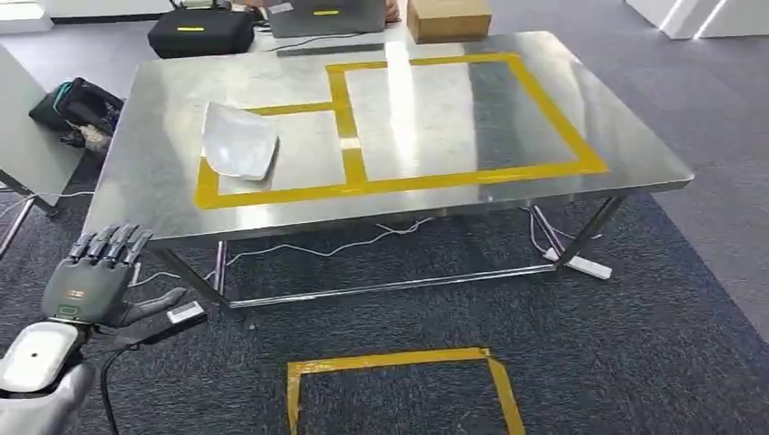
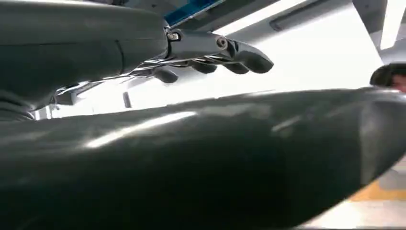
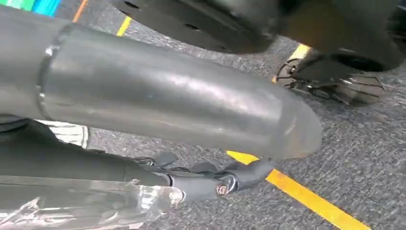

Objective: Take the parts from the cabinet and place them on the table.

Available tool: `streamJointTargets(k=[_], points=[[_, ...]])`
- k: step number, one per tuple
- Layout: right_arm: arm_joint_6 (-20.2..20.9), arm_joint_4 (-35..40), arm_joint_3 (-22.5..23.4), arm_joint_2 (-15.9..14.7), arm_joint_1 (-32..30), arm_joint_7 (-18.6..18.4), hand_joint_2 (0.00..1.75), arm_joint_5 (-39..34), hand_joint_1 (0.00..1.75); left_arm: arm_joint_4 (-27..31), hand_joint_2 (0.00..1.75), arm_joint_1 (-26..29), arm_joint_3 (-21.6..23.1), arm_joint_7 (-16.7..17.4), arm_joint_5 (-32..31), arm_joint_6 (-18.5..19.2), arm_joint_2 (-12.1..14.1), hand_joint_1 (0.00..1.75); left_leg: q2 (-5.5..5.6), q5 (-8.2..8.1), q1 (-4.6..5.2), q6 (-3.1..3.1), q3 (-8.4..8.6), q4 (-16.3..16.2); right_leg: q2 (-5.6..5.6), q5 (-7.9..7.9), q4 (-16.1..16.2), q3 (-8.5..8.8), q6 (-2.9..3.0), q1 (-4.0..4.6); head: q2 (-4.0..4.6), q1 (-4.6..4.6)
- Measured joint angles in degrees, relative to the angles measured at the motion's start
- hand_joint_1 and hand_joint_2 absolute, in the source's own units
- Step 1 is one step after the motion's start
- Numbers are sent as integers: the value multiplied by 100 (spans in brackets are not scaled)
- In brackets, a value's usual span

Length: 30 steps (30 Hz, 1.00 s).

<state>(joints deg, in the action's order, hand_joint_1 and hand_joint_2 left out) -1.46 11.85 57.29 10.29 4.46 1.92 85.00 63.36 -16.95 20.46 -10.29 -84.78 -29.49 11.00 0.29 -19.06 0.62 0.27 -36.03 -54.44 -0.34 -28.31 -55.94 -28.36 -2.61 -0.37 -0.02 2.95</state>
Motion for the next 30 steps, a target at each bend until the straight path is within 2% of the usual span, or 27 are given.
streamJointTargets(k=[2,3,4,6,7,8,10,11,12,13,14,15,16,17,18,19,20,21,22,23,24,25,26,27,28,29,30], points=[[2,0,11,-9,-2,-2,0,0,0,-22,0,-8,0,0,0,7,-18,0,0,91,-42,88,-45,7,-2,67,-20,-83,105,40,0,5],[2,0,17,-11,-17,-2,0,0,0,-37,0,14,-2,0,0,7,-18,0,9,17,-64,114,-80,-30,39,151,13,-138,167,1,0,9],[2,0,22,-18,-15,-4,0,0,0,-50,0,18,-4,-2,0,13,-18,0,6,-324,-59,153,-153,-193,37,227,19,-157,218,0,0,-22],[2,0,24,-20,-12,-4,0,0,0,-68,0,-9,-9,-4,0,13,-24,0,3,-1128,-81,213,-392,-1052,40,409,15,-380,234,-2,0,-44],[2,0,24,-20,-14,-4,0,0,0,-74,0,-9,-9,-4,2,13,-33,0,3,-1350,-86,229,-482,-1503,46,490,10,-488,231,-2,-2,-44],[2,0,24,-20,-17,-2,0,0,0,-87,0,-1,-9,-4,0,13,-33,0,3,-1394,-89,240,-509,-1844,55,579,4,-597,230,-2,0,-44],[2,0,24,-18,-26,-2,0,0,0,-111,0,2,-11,-6,0,15,-37,0,3,-1011,-97,251,-293,-1845,70,742,-1,-815,199,-17,0,-39],[2,0,24,-18,-26,0,0,0,0,-116,0,-1,-11,-7,0,15,-39,0,2,-800,-100,258,-46,-1583,74,819,-7,-915,176,-33,0,-41],[2,0,24,-20,-26,0,0,0,0,-118,0,-8,-18,-4,-2,15,-46,0,-1,-719,-111,270,318,-1139,73,898,-17,-1014,144,-51,0,-41],[2,4,24,-24,-19,0,0,0,0,-118,0,-27,-24,-4,-2,15,-48,0,-8,-899,-129,268,806,-547,69,970,-35,-1076,103,-43,-2,-50],[4,4,24,-24,-21,9,0,0,0,-118,0,-52,-35,-4,-2,13,-55,0,-4,-1054,-128,221,1189,58,73,1019,-68,-1117,68,-28,0,-31],[4,4,24,-24,-26,22,0,2,0,-125,0,-56,-50,-4,-2,18,-64,0,-1,-1102,-101,132,1188,84,76,1131,-34,-1127,34,-37,-4,-24],[4,4,24,-24,-28,28,0,2,0,-129,0,-56,-63,-4,-4,20,-66,0,1,-1071,-87,105,1125,65,79,1202,6,-1126,-5,-57,0,-52],[7,4,24,-24,-35,28,0,2,0,-138,0,-48,-74,-4,-4,29,-64,0,2,-1022,-59,48,1078,22,77,1293,56,-1125,-53,-65,-2,-44],[9,4,28,-24,-53,28,0,2,0,-151,0,-51,-79,-4,-4,31,-66,0,-15,-914,-101,-32,1003,43,64,1312,79,-1173,-100,-79,0,-53],[9,4,28,-24,-55,35,0,2,0,-155,0,-59,-81,-4,-4,33,-77,0,-24,-832,-98,-73,914,35,59,1008,-62,-1278,-113,-84,0,-52],[13,4,28,-24,-65,37,0,2,0,-155,0,-60,-87,-4,-4,39,-81,0,-25,-757,-96,-111,829,35,53,605,-404,-1389,-116,-78,0,-20],[13,4,28,-24,-61,39,0,2,0,-157,0,-59,-96,-4,-4,48,-83,0,-24,-666,-87,-133,723,35,51,199,-942,-1512,-125,-69,0,2],[17,4,28,-24,-57,42,0,2,0,-162,0,-58,-98,-4,-4,50,-81,0,-25,-581,-73,-143,622,34,51,-55,-1436,-1613,-135,-67,0,-2],[20,4,26,-24,-55,42,0,2,0,-173,0,-58,-103,-4,-4,53,-79,0,-25,-498,-58,-148,516,31,52,-148,-1830,-1663,-136,-67,0,-2],[20,4,26,-24,-56,42,0,2,0,-179,0,-53,-103,-4,-4,50,-79,0,-25,-410,-42,-146,406,29,50,-46,-2033,-1619,-128,-66,0,0],[20,4,28,-24,-56,42,0,2,0,-186,0,-49,-103,-4,-4,53,-79,0,-24,-327,-31,-142,297,29,50,156,-2005,-1473,-109,-59,0,0],[20,4,28,-24,-52,42,0,2,0,-188,0,-48,-103,-4,-4,50,-79,0,-20,-245,-22,-133,185,25,50,344,-1806,-1239,-83,-48,0,2],[20,4,28,-24,-42,41,0,2,0,-188,0,-49,-105,-4,-4,50,-79,0,-4,-148,-12,-114,71,21,43,419,-1368,-844,-38,-39,-2,2],[20,6,28,-24,-22,42,0,2,0,-188,0,-53,-111,-4,-4,50,-79,0,7,-78,-11,-89,22,-5,20,228,-785,-339,9,-26,-2,0],[17,9,26,-24,-2,46,0,4,0,-186,0,-58,-120,-2,-4,48,-77,0,10,-40,14,-54,-47,-29,14,-79,-110,194,27,13,0,9],[20,7,26,-24,18,46,0,4,0,-188,0,-63,-131,-2,-4,50,-72,0,-8,38,14,-32,-67,-42,14,-126,4,207,38,13,-4,-24]])
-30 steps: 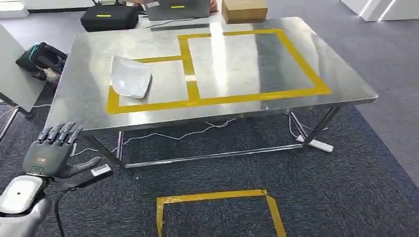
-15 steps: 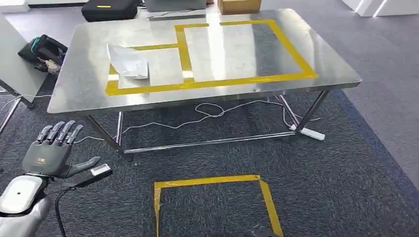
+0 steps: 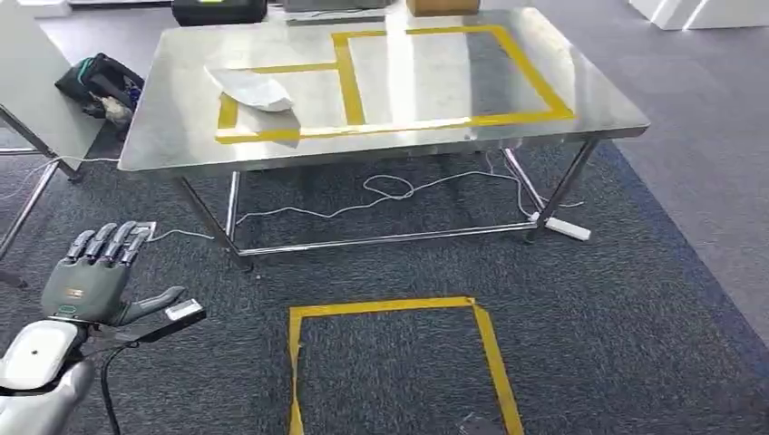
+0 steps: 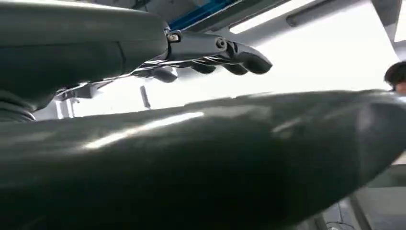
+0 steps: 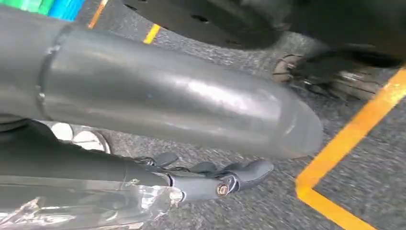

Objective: Take the parts from the cabinet and place them on the table.

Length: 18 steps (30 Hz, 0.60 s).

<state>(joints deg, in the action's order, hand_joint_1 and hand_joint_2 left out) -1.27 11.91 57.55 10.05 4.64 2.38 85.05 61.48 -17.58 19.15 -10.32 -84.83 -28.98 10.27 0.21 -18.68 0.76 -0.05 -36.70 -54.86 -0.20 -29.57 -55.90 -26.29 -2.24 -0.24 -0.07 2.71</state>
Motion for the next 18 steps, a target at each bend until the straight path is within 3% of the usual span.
streamJointTargets(k=[1,2,3,4,5,6,7,8,9,10,11,12,13,14,16,17,18], points=[[0,0,0,2,-2,0,0,0,0,0,0,-3,-7,4,0,6,-2,0,-1,63,-28,13,-11,18,-10,51,25,-105,6,29,4,19],[0,0,2,2,-10,0,0,-2,0,-4,0,7,-7,4,0,20,-4,0,-2,119,-55,57,-23,44,-16,85,0,-137,63,65,2,11],[0,0,2,2,-34,-9,0,-2,0,-15,0,30,-7,4,0,24,-4,0,-1,161,-73,88,-63,43,3,153,27,-188,135,37,4,15],[2,0,2,0,-41,-9,0,-2,0,-22,0,57,-9,20,0,39,-2,0,-4,-51,-80,120,-127,-30,18,191,27,-254,184,31,2,2],[0,2,4,-2,-50,-11,0,-2,0,-33,0,65,-17,57,0,63,-2,0,-3,-397,-80,154,-210,-266,18,258,28,-260,230,31,4,-33],[0,2,4,-2,-48,-9,0,-2,0,-35,0,54,-28,77,-2,79,-2,0,-4,-778,-88,184,-344,-687,23,334,26,-352,241,30,4,-33],[0,2,4,-2,-48,-9,0,-2,0,-35,0,47,-33,87,-4,94,-4,0,-4,-1050,-91,206,-471,-1149,26,402,24,-428,242,30,4,-35],[2,2,4,-2,-50,-7,0,-2,0,-37,0,51,-35,94,-9,122,-7,0,-4,-1178,-91,221,-590,-1629,35,465,21,-512,239,30,4,-37],[2,2,4,-2,-60,-7,0,-2,0,-39,0,58,-35,101,-9,136,-9,0,-4,-1121,-93,225,-615,-1863,38,515,14,-582,228,29,4,-35],[2,2,4,-2,-72,-7,0,-2,0,-44,0,63,-35,107,-11,147,-11,0,-4,-952,-96,223,-495,-1827,43,565,11,-649,214,28,4,-35],[2,0,4,0,-78,-7,0,-2,0,-44,0,62,-37,109,-11,153,-13,0,-5,-782,-97,215,-276,-1550,44,606,6,-699,199,25,4,-35],[2,2,4,0,-76,-7,0,-2,0,-44,0,56,-46,114,-11,153,-18,0,-6,-653,-96,205,63,-1079,44,641,2,-733,179,18,4,-35],[2,2,4,0,-70,-7,0,-2,0,-44,0,47,-59,116,-11,153,-22,0,-21,-613,-98,198,457,-526,44,667,-9,-748,161,14,4,-37],[2,2,4,-2,-68,-7,0,-2,0,-44,0,22,-68,118,-11,153,-26,0,-28,-710,-89,182,770,-97,42,683,-33,-781,134,43,4,-41],[2,2,4,0,-61,-7,0,-2,0,-44,0,6,-70,127,-11,153,-35,0,-9,-744,-74,99,752,5,48,739,-59,-818,68,50,4,-37],[2,4,4,-4,-61,-7,0,-2,0,-44,0,19,-70,127,-11,153,-39,0,-12,-736,-80,103,736,15,50,703,-76,-845,132,64,4,-30],[2,4,4,-4,-71,-7,0,-2,0,-44,0,24,-70,127,-11,155,-42,0,-9,-730,-75,95,722,10,52,677,-70,-869,313,64,4,-24]])
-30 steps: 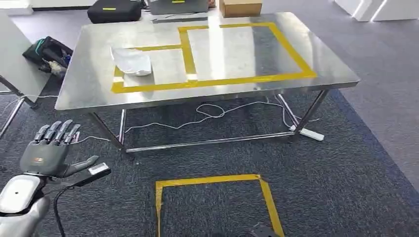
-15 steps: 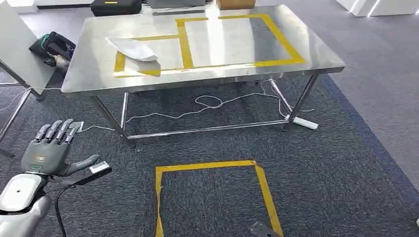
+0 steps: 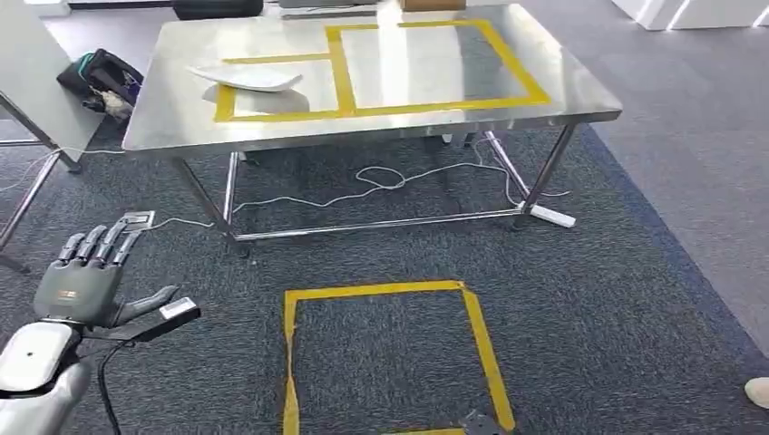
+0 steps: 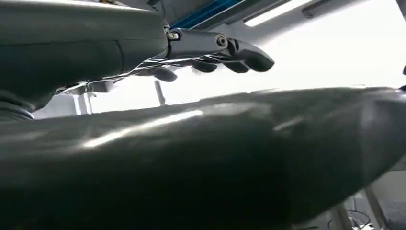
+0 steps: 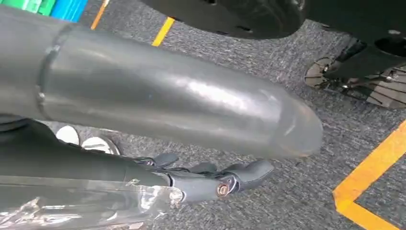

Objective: Take the parts from the cabinet and place them on the table.

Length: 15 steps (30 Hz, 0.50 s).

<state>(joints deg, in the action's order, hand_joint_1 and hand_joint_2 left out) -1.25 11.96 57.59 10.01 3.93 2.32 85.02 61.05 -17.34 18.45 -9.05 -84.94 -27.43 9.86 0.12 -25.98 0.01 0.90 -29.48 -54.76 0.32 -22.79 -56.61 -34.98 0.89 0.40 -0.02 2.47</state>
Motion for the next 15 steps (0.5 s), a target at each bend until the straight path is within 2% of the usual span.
streamJointTargets(k=[1,2,3,5,6,15], points=[[0,0,2,2,-7,0,0,0,0,0,0,6,-2,0,0,2,-2,0,1,12,11,-20,-3,0,-1,29,8,-44,64,1,0,7],[0,0,2,2,-4,0,0,0,0,0,0,4,-2,0,0,2,-2,0,2,28,23,-46,-14,0,-1,43,23,-42,59,-4,0,0],[0,0,2,2,2,0,0,0,0,0,0,3,-4,0,0,4,0,0,1,41,36,-66,-26,-2,-2,90,54,-39,-3,-15,0,0],[0,0,2,2,-1,0,0,0,0,0,0,4,-9,0,0,17,0,0,0,90,53,-113,-76,-11,0,216,104,1,-203,-43,0,2],[0,0,2,2,-2,-2,0,0,0,0,0,6,-9,0,0,26,0,0,0,104,59,-120,-105,-14,-3,260,117,-19,-267,-52,0,-2],[-7,0,9,2,-8,107,0,-11,0,7,0,76,-46,31,-7,63,26,0,-1,159,76,-151,-203,-30,-4,320,122,-111,-311,-70,0,-2]])
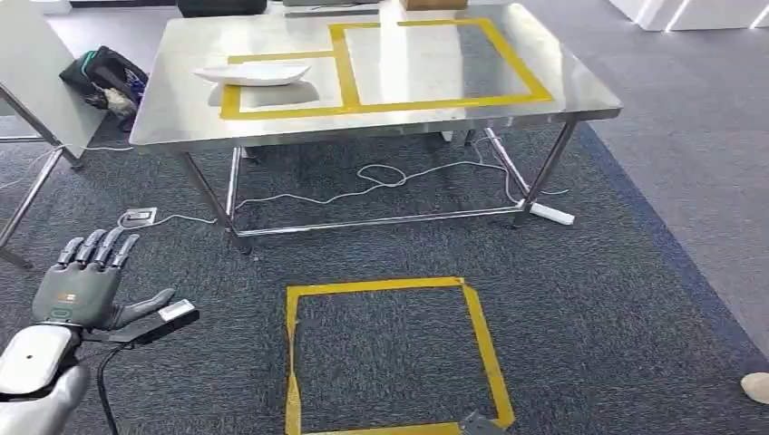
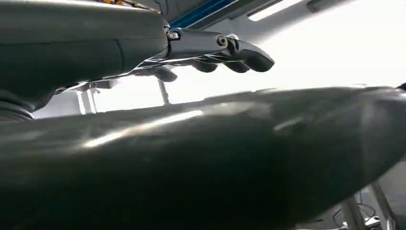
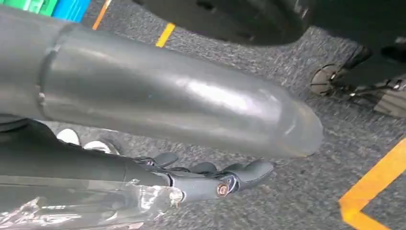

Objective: Take the parts from the cabinet and place them on the table.

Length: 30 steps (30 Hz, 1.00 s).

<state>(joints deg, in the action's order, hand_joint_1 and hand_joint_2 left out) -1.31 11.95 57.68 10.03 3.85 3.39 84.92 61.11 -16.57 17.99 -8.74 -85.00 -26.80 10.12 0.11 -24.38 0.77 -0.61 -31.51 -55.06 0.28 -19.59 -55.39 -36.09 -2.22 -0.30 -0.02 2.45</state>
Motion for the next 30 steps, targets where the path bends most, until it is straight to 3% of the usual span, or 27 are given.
streamJointTargets(k=[12,13,15,16,17,19,20,21,22,23,24,25,26,27,28,30], points=[[-120,0,70,0,3,35,0,66,0,15,0,91,-39,7,0,4,46,0,0,54,-8,34,-62,5,-1,40,-17,-62,30,2,0,0],[-195,0,63,9,1,33,0,166,0,28,0,103,-48,15,-2,7,59,0,1,44,14,-37,-84,-26,15,85,8,-55,-34,-29,0,-2],[-338,0,7,15,1,0,0,327,0,96,0,137,-72,44,-4,22,92,0,9,97,14,-118,-85,49,38,118,35,-44,-77,-22,0,-6],[-419,0,-37,15,-1,-22,0,391,0,159,0,162,-109,78,-7,42,98,0,22,206,-53,-112,-30,145,31,66,-25,-133,-82,-15,0,-5],[-452,0,-57,15,-6,-33,0,417,0,201,0,168,-129,102,-7,59,105,0,56,238,-63,-132,-37,168,-9,-163,-241,-209,-102,-6,0,9],[-483,0,-94,15,-17,-59,0,437,0,299,0,219,-186,138,-7,114,136,0,102,273,-85,-129,-65,168,-20,-741,-1206,-535,-138,-28,0,22],[-485,0,-114,15,-17,-61,0,444,0,337,0,258,-208,140,-9,125,142,0,140,284,-93,-112,-93,160,-19,-968,-1711,-713,-164,-42,0,24],[-487,0,-125,15,-17,-61,0,446,0,352,0,293,-234,140,-9,146,153,0,184,304,-104,-83,-120,159,-18,-1081,-1978,-786,-184,-63,0,20],[-487,0,-131,15,-17,-63,0,452,0,363,0,329,-249,140,-9,157,155,0,235,330,-124,-45,-148,159,-18,-1062,-1936,-705,-205,-79,0,15],[-487,0,-144,15,-18,-63,0,457,0,387,0,352,-262,140,-9,159,159,0,301,356,-155,-4,-172,156,-25,-938,-1601,-450,-224,-94,0,17],[-487,0,-160,15,-16,-63,0,457,0,404,0,357,-273,144,-9,173,164,0,375,378,-193,47,-201,141,-59,-769,-1046,-73,-248,-124,0,20],[-487,0,-162,15,-10,-63,0,455,0,428,0,355,-290,179,-9,223,168,0,440,401,-228,104,-234,124,-194,-667,-497,321,-292,-177,0,24],[-485,0,-164,20,8,-61,0,441,0,455,0,359,-321,245,-9,293,181,0,490,415,-228,174,-251,85,-557,-771,-93,616,-360,-254,0,33],[-476,0,-166,42,19,-50,0,419,0,481,0,372,-396,328,-4,381,228,0,533,370,-216,223,-280,83,-527,-747,-90,650,-222,-212,0,37],[-474,0,-164,39,15,-42,0,402,0,485,0,371,-487,395,7,467,246,0,552,380,-222,243,-293,114,-438,-719,-121,621,-153,-187,-2,-50],[-474,0,-160,37,-2,-50,0,382,0,479,0,455,-751,474,35,618,325,0,647,484,-267,329,-310,177,-341,-662,-176,584,-38,-144,0,-37]])
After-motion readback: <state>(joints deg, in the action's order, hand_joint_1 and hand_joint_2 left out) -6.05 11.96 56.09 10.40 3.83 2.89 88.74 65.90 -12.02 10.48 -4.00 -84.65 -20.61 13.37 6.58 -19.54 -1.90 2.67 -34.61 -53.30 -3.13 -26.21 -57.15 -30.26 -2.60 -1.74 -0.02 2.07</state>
